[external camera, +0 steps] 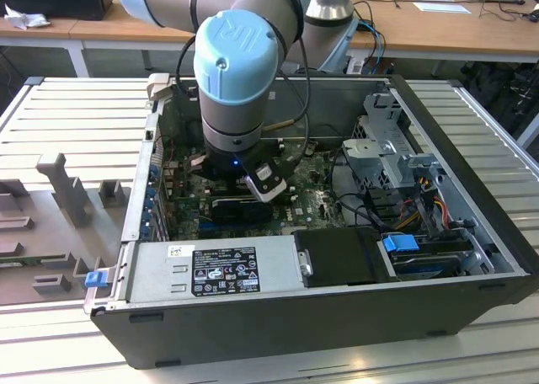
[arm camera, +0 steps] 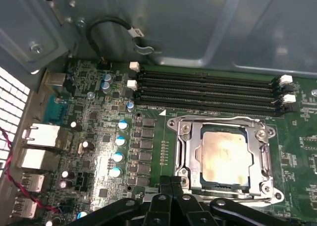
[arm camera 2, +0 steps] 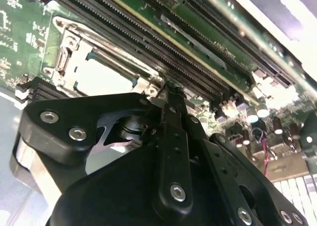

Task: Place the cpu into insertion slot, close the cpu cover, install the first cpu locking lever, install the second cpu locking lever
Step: 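Install the second cpu locking lever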

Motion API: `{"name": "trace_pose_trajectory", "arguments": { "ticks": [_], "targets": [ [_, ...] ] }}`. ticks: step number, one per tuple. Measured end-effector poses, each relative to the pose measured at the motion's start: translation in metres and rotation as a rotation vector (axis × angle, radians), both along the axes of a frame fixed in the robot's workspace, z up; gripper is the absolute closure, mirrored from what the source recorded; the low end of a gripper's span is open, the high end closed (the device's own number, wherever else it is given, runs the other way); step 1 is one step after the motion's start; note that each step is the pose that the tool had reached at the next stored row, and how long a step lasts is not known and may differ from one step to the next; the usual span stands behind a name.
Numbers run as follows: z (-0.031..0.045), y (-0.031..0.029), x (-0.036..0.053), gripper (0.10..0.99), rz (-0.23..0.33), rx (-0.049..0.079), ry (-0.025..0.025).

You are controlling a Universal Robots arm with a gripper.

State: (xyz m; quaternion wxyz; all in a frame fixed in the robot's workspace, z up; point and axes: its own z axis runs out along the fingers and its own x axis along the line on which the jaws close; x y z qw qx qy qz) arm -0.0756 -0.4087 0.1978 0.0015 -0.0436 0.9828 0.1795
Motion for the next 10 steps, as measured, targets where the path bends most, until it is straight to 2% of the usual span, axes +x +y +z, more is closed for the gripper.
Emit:
{"name": "trace_pose_trajectory", "arguments": {
  "ticks": [4,10],
  "targets": [
    [0.0124,0.0000,0.0000,0.980,0.000,0.000,0.0000],
    [0.0252,0.0000,0.0000,0.980,0.000,0.000,0.0000]
  ]
}}
